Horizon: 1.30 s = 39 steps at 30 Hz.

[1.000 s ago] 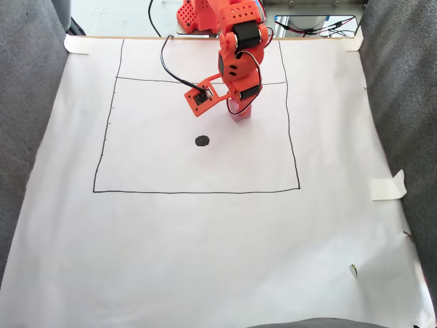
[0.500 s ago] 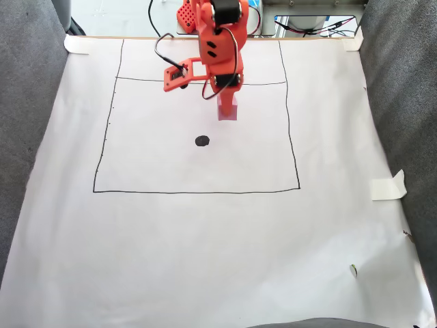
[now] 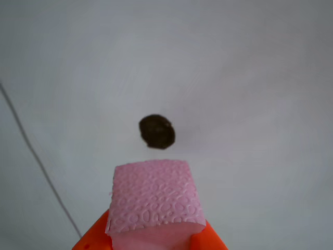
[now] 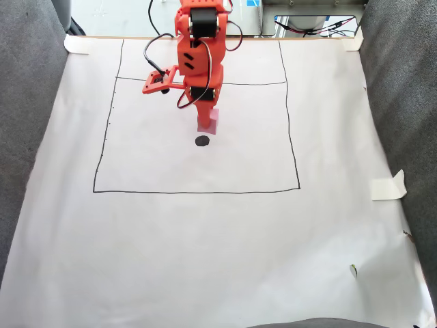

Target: Grasp the colored block, Place it on the black dot, and then return the arm to the default position.

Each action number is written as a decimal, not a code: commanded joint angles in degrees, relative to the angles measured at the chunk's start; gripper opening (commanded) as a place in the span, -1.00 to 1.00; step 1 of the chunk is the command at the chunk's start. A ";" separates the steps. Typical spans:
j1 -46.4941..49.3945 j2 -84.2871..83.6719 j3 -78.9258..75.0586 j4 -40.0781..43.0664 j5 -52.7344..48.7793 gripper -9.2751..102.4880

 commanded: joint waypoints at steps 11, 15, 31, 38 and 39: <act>2.02 -5.89 -8.35 0.09 2.55 -0.84; 2.72 -6.86 -8.53 -0.09 2.46 -0.84; 3.60 -12.57 -16.00 3.34 1.93 -0.84; 3.25 -13.54 -16.17 3.96 1.49 -0.84; 3.16 -13.71 -16.17 4.04 1.49 -0.84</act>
